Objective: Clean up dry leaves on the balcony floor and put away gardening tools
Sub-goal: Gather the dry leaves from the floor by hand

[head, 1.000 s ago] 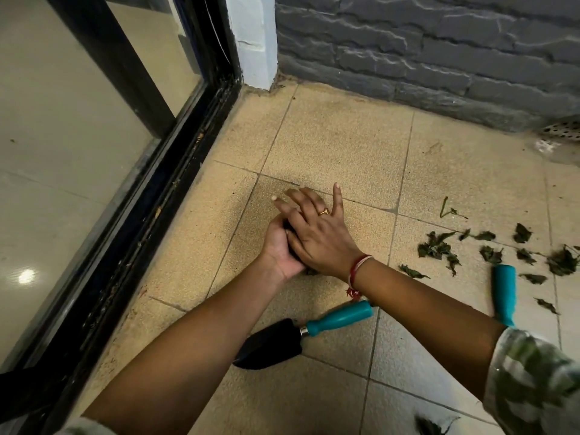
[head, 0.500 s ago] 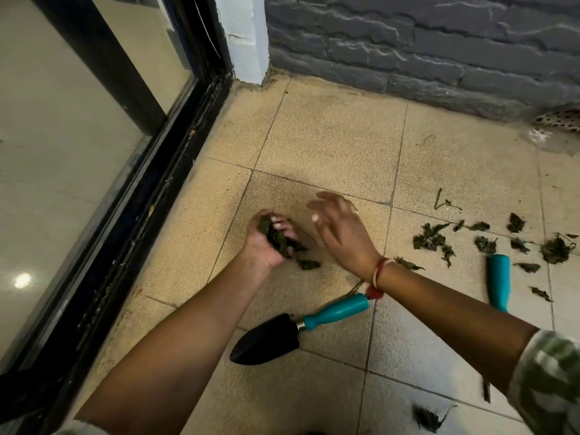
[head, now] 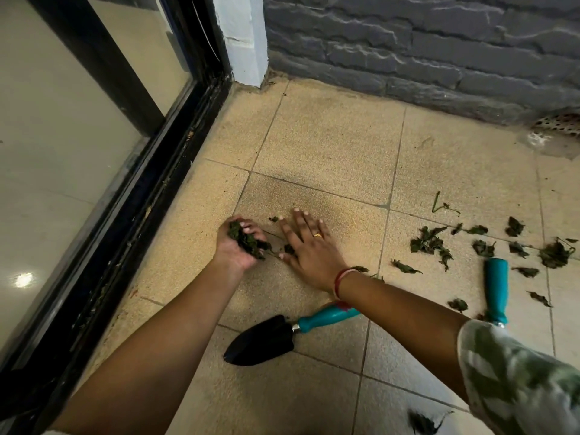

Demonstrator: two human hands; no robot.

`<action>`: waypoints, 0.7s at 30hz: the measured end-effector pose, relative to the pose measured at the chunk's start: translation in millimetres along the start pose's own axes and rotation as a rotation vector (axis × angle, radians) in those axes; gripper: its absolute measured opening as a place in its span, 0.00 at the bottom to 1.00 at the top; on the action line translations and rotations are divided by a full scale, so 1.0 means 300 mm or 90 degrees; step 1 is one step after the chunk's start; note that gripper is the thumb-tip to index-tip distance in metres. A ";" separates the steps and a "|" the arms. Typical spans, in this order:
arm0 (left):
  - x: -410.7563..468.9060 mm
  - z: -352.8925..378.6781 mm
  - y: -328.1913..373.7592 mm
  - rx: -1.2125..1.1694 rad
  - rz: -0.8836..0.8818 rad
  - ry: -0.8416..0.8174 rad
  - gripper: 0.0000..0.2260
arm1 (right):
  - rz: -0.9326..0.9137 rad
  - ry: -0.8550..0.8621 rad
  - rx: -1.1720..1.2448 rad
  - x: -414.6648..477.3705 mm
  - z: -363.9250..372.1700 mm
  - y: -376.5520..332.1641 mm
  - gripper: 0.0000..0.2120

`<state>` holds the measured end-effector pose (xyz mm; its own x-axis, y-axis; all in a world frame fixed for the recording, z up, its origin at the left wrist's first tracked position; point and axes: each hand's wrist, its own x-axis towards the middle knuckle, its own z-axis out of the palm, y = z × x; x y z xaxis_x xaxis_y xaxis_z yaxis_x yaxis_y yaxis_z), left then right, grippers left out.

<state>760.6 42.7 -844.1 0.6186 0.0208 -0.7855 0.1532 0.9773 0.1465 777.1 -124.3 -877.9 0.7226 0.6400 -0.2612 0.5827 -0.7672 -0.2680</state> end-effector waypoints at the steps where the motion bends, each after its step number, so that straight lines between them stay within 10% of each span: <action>1: 0.000 -0.007 0.015 -0.002 0.007 -0.001 0.20 | -0.016 0.009 0.001 0.029 -0.002 -0.008 0.32; 11: -0.019 -0.041 0.098 -0.031 0.017 0.009 0.17 | -0.283 0.097 -0.043 0.075 -0.085 0.052 0.18; 21: 0.029 -0.018 0.024 0.016 -0.017 0.043 0.24 | -0.273 0.115 -0.108 -0.129 -0.058 0.156 0.24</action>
<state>762.8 51.2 -853.1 0.5608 0.0099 -0.8279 0.1889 0.9720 0.1395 782.9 -185.6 -864.1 0.4481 0.8940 0.0086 0.8835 -0.4413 -0.1570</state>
